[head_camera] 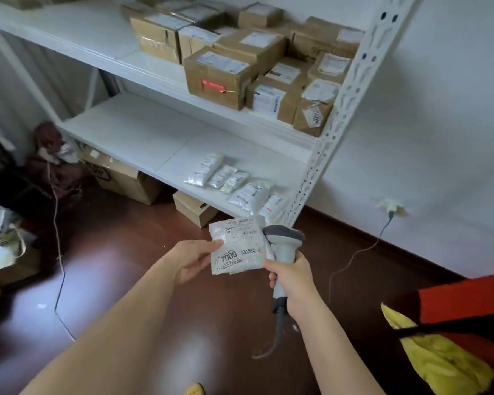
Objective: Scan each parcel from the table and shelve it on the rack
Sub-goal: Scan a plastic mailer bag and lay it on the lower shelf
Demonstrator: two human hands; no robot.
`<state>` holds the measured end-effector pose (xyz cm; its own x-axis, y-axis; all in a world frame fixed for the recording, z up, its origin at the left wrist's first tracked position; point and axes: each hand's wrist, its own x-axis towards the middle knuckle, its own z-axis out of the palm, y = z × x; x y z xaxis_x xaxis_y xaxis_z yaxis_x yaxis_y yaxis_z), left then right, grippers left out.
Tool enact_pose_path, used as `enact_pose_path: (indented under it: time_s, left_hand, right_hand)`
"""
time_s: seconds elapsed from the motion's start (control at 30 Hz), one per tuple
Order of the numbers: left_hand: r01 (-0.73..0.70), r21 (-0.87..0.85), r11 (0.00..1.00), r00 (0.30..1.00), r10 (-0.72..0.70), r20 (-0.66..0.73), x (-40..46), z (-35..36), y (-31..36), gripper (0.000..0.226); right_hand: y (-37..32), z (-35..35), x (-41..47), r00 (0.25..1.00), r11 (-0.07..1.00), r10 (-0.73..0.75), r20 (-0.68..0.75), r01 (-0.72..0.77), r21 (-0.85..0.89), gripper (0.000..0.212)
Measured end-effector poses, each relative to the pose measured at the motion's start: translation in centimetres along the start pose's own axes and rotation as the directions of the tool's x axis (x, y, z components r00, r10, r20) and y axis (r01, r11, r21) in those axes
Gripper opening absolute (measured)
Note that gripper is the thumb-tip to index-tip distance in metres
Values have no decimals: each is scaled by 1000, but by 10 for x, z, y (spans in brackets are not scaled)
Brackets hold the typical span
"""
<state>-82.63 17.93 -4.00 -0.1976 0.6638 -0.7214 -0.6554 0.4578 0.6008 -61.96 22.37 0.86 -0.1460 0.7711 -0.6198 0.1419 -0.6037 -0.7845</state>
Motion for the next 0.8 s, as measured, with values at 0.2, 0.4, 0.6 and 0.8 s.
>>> enact_pose_path:
  time_s: [0.2, 0.4, 0.6, 0.8]
  left_hand:
    - [43, 69, 997, 991, -52, 121, 23, -64, 99, 44]
    - [44, -34, 998, 999, -45, -31, 108, -114, 149, 46]
    - [8, -78, 997, 971, -26, -236, 197, -190, 226, 44]
    - [-57, -69, 996, 924, 27, -380, 268, -234, 302, 54]
  right_hand:
    - [-23, 139, 39, 991, 990, 18, -133, 0, 138, 40]
    - [-44, 233, 116, 991, 998, 5, -135, 2, 56, 36]
    - [-65, 319, 201, 974, 996, 61, -219, -47, 71, 27]
    - [-90, 388, 260, 952, 997, 69, -300, -57, 47, 29]
